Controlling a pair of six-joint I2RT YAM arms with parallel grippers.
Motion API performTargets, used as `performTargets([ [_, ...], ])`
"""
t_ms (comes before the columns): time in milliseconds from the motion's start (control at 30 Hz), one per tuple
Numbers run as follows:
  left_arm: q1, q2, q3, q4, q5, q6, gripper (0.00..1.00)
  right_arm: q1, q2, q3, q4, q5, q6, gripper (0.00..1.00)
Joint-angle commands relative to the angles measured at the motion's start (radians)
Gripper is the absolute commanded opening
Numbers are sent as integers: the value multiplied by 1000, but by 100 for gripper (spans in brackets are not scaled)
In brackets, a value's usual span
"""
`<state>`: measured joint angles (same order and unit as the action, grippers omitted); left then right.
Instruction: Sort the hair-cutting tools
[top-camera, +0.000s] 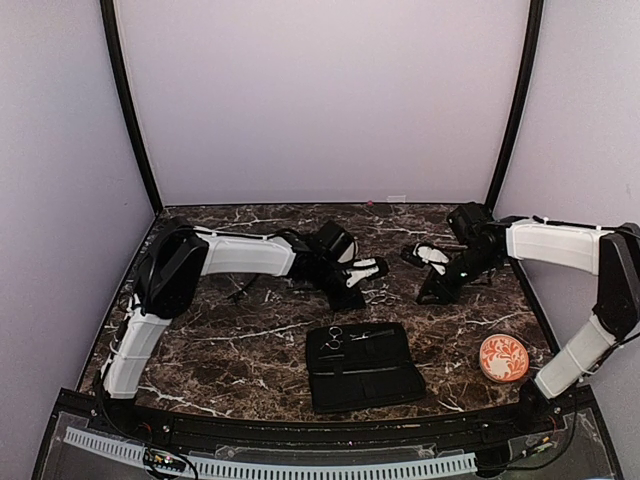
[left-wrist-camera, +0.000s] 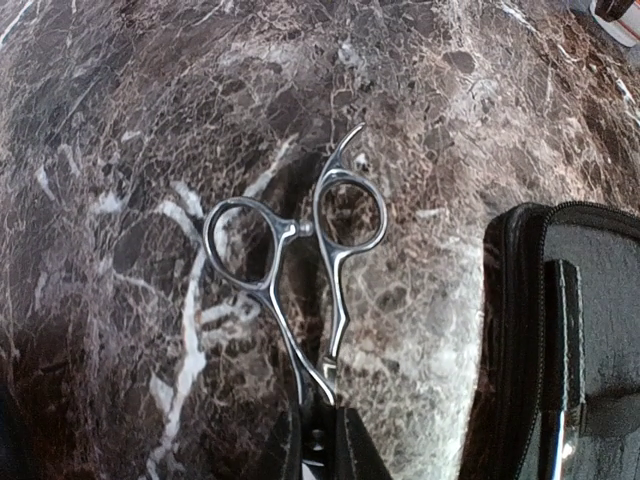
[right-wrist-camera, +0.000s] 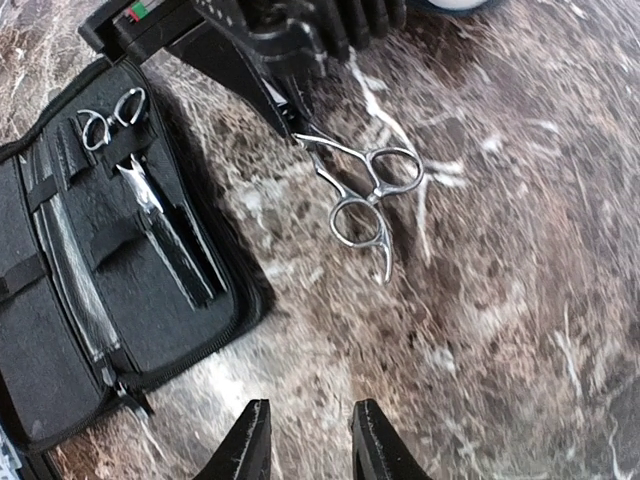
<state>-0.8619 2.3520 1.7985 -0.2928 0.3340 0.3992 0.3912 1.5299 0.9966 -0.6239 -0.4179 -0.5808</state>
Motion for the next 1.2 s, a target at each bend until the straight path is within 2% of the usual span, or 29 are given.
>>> performTargets([
  [0, -16, 36, 61, 28, 31, 6, 5, -26, -47, 24, -57, 22, -28, 27],
  [133, -36, 89, 116, 50, -13, -13, 7, -34, -42, 41, -74, 21, -30, 27],
  [233, -59, 103, 138, 72, -100, -43, 34, -35, -29, 61, -93, 32, -39, 27],
  [267, -63, 99, 142, 71, -128, -49, 38, -36, -27, 72, -99, 48, -45, 27],
  [400, -66, 7, 117, 59, -177, -64, 43, -50, -12, 146, -150, 89, -89, 28],
  [567, -65, -227, -56, 107, -274, -49, 47, -52, 43, 268, -207, 85, -171, 29],
  [700, -59, -367, -150, 59, -469, -54, 49, -41, 121, 332, -226, 55, -200, 30],
  [800, -44, -446, -245, 94, -808, -83, 74, -9, 186, 411, -242, 68, -186, 30],
  [833, -29, -466, -259, 101, -872, -100, 83, 5, 210, 444, -261, 75, -192, 31],
  [867, -4, -490, -265, 93, -884, -133, 90, 15, 229, 473, -277, 76, -199, 35],
  [900, 28, -511, -264, 68, -857, -193, 96, 25, 243, 496, -283, 73, -207, 44],
  [1000, 153, -581, -283, 62, -661, -361, 99, 46, 261, 508, -224, 63, -200, 66],
  [1067, 212, -635, -345, 137, -530, -433, 99, 60, 288, 519, -184, 75, -184, 69],
  [1167, 233, -728, -509, 351, -486, -430, 99, 94, 371, 594, -232, 90, -193, 59],
])
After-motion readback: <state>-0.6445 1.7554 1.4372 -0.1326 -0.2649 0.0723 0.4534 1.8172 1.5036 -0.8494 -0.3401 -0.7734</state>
